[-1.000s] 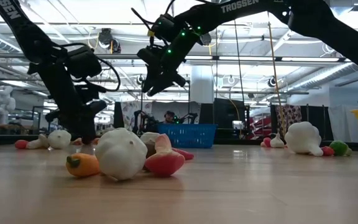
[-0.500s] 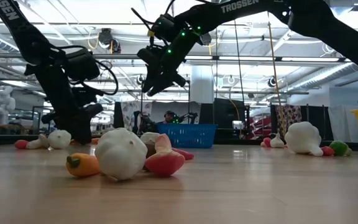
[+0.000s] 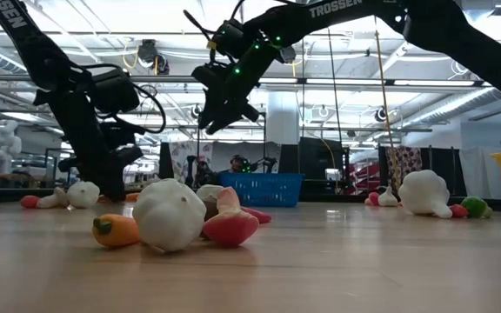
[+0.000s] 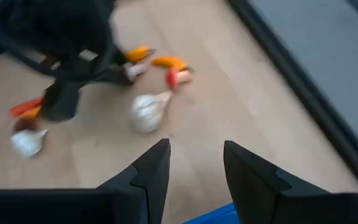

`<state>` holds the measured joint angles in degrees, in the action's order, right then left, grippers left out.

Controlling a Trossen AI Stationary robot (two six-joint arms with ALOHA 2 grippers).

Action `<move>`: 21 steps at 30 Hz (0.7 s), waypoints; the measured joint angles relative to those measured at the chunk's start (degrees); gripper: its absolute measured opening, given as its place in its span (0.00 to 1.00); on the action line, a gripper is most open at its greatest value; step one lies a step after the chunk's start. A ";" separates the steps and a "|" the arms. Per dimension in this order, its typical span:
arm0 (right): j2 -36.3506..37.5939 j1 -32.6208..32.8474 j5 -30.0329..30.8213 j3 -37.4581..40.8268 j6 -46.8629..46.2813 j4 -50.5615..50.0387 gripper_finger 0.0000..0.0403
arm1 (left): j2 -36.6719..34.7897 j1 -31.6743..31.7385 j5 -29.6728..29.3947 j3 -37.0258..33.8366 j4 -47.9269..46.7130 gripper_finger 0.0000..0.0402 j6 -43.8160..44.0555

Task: Sort produce into baskets
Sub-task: Put the brown mushroom into the blue bin

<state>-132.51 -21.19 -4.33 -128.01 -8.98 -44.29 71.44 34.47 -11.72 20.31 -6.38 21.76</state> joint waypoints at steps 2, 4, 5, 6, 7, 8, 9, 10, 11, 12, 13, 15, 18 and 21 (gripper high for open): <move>0.00 0.68 -1.44 0.00 1.76 -0.41 0.35 | -0.39 0.01 -0.34 0.19 -0.07 0.21 -2.13; 0.00 1.63 -2.35 0.00 3.10 -0.39 0.35 | -1.80 -0.12 -0.33 0.23 -0.47 0.21 -3.09; 0.00 2.16 -2.98 0.00 3.96 -0.30 0.35 | -2.86 -0.18 0.06 0.25 -0.93 0.22 -3.33; 0.00 2.71 -3.74 0.01 5.26 -0.08 0.35 | -4.20 -0.42 0.91 0.25 -1.68 0.22 -3.97; 0.11 3.29 -4.44 0.00 6.95 0.08 0.35 | -5.80 -0.77 1.73 0.25 -2.34 0.22 -4.37; 0.21 3.91 -4.99 0.02 9.12 -0.02 0.35 | -7.65 -1.22 2.80 0.25 -2.93 0.22 -4.87; 0.31 4.70 -5.29 0.00 11.51 -0.04 0.35 | -9.49 -1.77 3.98 0.25 -3.65 0.22 -5.60; 0.42 5.45 -5.77 0.00 14.12 -0.03 0.35 | -11.48 -2.40 5.29 0.12 -3.78 0.22 -6.20; 0.48 6.32 -6.27 0.02 16.67 -0.10 0.35 | -13.58 -3.10 6.65 -0.14 -3.64 0.22 -7.24; 0.50 7.19 -6.45 0.02 18.90 -0.26 0.35 | -15.61 -3.88 7.78 -0.46 -3.54 0.22 -8.32; 0.50 8.01 -6.45 0.01 21.27 -0.69 0.35 | -17.39 -4.65 8.79 -0.88 -3.25 0.22 -9.14; 0.50 9.65 -6.53 0.02 26.00 -1.90 0.35 | -20.97 -6.03 10.33 -1.95 -3.19 0.22 -10.53; 0.50 11.69 -6.41 0.02 32.35 -3.51 0.35 | -25.76 -7.78 13.22 -3.33 -1.88 0.23 -12.23; 0.49 13.72 -6.17 0.02 37.80 -4.37 0.35 | -29.62 -9.03 18.67 -5.32 1.89 0.23 -14.59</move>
<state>-132.02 -7.46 -10.51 -127.98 28.82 -48.66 41.82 25.44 6.95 14.99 -4.49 7.16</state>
